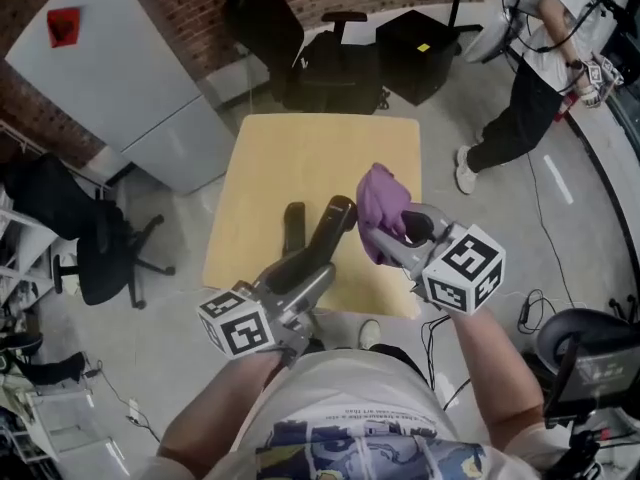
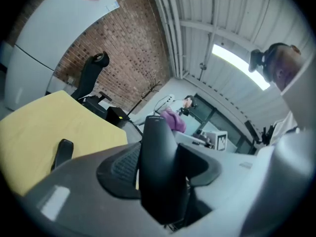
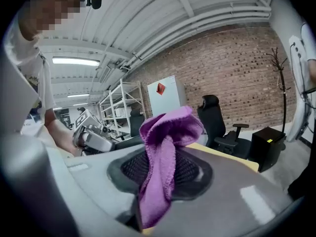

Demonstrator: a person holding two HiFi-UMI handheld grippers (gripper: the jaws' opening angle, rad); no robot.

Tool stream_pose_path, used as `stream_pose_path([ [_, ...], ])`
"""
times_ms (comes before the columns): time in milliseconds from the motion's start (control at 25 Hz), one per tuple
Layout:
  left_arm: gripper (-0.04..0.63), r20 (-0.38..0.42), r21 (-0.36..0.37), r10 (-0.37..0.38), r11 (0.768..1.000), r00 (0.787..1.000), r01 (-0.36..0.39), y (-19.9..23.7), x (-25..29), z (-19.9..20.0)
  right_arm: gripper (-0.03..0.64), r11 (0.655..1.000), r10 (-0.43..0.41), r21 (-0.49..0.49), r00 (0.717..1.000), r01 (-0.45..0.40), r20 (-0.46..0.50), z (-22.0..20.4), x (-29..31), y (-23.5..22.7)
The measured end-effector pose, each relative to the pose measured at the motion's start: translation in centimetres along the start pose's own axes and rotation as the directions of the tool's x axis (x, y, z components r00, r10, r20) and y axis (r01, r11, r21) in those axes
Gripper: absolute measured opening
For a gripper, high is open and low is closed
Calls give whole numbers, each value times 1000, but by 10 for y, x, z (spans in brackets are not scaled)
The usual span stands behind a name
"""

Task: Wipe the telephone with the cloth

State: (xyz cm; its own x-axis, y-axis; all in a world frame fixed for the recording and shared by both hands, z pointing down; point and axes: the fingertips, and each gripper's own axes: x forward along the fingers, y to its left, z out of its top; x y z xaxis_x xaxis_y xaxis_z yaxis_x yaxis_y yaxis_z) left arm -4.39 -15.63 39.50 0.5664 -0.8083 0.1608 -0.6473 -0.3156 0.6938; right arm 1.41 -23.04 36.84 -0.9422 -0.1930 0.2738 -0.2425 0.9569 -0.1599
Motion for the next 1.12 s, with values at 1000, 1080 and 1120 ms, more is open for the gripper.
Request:
stream_pose_path([
  [1000,249,195,-286,-77,949,978,132,-5,-14,47,106,948,315,-22,945,-318,-86,-41,21,129],
  [1080,249,193,-290,-93,946,977,147,-6,-16,46,106,960,279,-6,958,-280,-69,-40,21,118],
  [1120,249,192,-290,-101,944,976,155,-6,-16,44,106,967,254,2,965,-255,-58,-40,21,110],
])
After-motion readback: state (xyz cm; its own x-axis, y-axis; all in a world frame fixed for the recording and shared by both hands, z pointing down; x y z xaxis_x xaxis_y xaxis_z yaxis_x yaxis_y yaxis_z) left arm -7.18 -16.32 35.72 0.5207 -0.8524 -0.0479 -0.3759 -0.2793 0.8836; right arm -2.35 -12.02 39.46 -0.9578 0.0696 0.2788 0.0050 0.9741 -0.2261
